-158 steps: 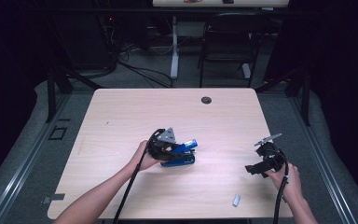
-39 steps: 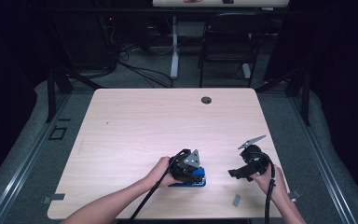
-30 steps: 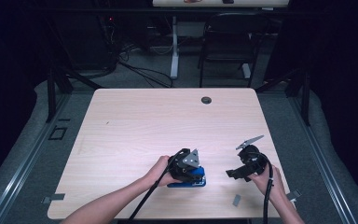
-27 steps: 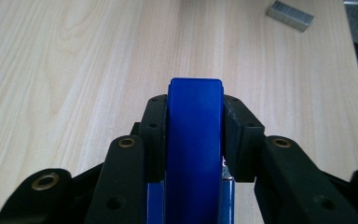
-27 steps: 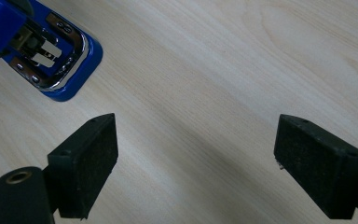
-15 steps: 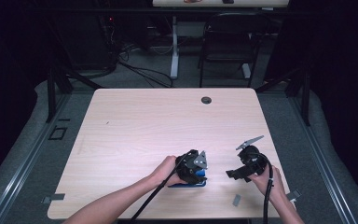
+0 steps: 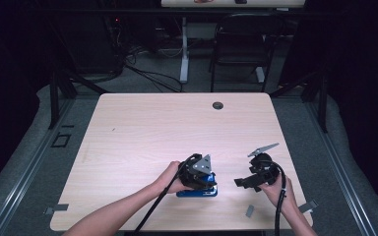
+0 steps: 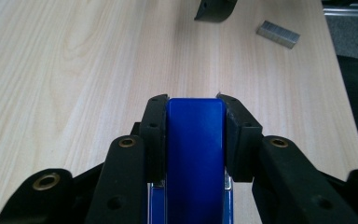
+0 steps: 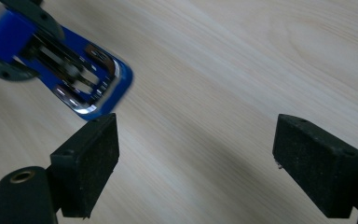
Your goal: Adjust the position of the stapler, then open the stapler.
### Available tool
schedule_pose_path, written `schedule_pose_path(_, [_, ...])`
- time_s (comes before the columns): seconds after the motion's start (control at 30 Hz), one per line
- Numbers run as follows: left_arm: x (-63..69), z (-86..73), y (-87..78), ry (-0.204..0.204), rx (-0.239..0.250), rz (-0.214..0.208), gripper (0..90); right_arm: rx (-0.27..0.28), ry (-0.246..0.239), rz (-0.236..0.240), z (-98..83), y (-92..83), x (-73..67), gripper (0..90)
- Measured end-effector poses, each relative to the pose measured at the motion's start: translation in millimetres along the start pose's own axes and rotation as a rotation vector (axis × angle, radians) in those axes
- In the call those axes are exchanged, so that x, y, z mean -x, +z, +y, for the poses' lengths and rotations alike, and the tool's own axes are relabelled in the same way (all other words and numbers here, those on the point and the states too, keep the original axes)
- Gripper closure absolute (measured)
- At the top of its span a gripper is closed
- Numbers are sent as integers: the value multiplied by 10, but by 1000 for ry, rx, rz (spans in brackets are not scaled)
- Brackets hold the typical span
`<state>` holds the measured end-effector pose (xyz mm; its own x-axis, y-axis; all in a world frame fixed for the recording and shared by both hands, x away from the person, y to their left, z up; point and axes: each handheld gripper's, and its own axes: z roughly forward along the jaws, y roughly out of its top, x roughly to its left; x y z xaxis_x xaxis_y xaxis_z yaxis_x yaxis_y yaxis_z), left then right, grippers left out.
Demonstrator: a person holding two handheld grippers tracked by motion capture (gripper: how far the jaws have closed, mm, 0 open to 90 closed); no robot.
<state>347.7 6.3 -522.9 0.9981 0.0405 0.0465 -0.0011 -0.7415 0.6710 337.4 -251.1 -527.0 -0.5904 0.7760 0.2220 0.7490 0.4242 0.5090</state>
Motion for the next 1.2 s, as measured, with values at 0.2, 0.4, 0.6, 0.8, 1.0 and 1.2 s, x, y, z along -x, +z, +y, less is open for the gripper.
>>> schedule_pose_path(0.2, [3, -17, -58, 12, 22, 4, 659, 70, 16, 73, 139, 150, -203, 218])
schedule_pose_path(0.4, [5, -36, -114, 21, 40, 9, 658, 80, 3, 105, 217, 252, -349, 410])
schedule_pose_path(0.6, [14, -46, -129, 20, 54, 16, 657, 63, 4, 164, 215, 353, -398, 560])
schedule_pose_path(0.8, [17, -46, -128, 21, 55, 18, 657, 47, -16, 164, 215, 402, -430, 639])
schedule_pose_path(1.0, [27, -45, -142, 23, 55, 23, 657, 50, -18, 161, 213, 416, -444, 670])
schedule_pose_path(1.2, [34, -47, -163, 27, 55, 27, 657, 49, -26, 156, 216, 432, -453, 680])
